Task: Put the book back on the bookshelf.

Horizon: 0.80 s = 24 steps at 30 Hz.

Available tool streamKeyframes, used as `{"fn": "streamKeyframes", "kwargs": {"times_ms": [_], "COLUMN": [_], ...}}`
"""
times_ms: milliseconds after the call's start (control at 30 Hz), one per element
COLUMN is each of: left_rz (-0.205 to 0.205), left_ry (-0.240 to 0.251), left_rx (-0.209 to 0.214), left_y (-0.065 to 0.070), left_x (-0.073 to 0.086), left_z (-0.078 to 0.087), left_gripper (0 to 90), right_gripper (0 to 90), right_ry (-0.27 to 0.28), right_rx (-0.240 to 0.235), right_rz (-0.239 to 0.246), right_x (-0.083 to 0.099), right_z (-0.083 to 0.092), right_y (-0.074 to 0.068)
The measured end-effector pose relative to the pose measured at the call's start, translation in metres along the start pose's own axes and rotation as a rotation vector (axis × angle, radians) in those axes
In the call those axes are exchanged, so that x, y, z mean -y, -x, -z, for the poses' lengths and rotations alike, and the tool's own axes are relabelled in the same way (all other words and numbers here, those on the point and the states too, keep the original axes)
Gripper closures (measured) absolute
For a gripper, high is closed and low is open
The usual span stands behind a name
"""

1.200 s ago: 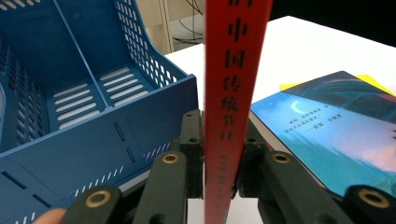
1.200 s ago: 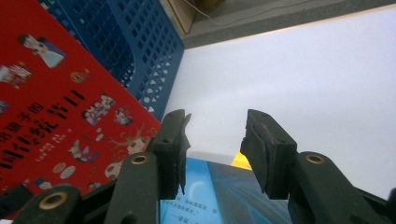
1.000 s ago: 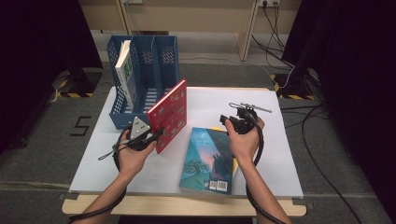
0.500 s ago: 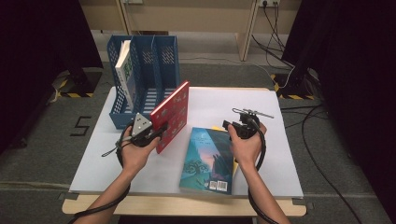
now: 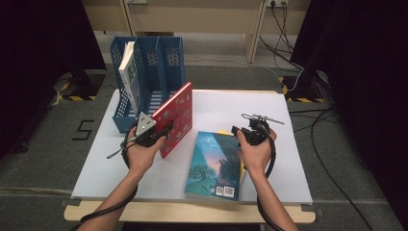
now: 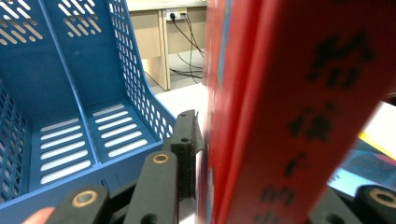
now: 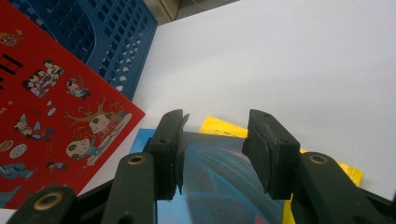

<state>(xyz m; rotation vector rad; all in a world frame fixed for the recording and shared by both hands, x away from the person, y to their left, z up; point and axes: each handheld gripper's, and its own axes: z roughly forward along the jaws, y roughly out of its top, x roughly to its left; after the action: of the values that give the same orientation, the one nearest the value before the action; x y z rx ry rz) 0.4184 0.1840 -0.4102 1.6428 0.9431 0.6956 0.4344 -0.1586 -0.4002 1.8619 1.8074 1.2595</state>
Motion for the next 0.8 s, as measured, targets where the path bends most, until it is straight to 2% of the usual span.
{"fn": "streamKeyframes", "kwargs": {"times_ms": [100, 300, 567, 800], "left_rz": [0.003, -0.001, 0.017, 0.020], "left_ry": [0.005, 0.013, 0.027, 0.029], "left_rx": [0.005, 0.010, 0.008, 0.023], "left_y": [-0.001, -0.002, -0.002, 0.000], "left_x": [0.000, 0.000, 0.000, -0.004], "left_z": [-0.002, -0.002, -0.001, 0.001], "left_gripper": [74.7, 78.4, 79.1, 79.2], "right_gripper": [56.7, 56.6, 56.6, 56.6], "right_ry": [0.003, 0.001, 0.002, 0.009], "right_rx": [0.005, 0.018, 0.022, 0.028], "right_rz": [0.007, -0.011, -0.041, -0.040], "right_x": [0.002, 0.009, 0.014, 0.017], "right_z": [0.001, 0.003, 0.004, 0.006], "right_y": [0.002, 0.010, 0.017, 0.022]}}
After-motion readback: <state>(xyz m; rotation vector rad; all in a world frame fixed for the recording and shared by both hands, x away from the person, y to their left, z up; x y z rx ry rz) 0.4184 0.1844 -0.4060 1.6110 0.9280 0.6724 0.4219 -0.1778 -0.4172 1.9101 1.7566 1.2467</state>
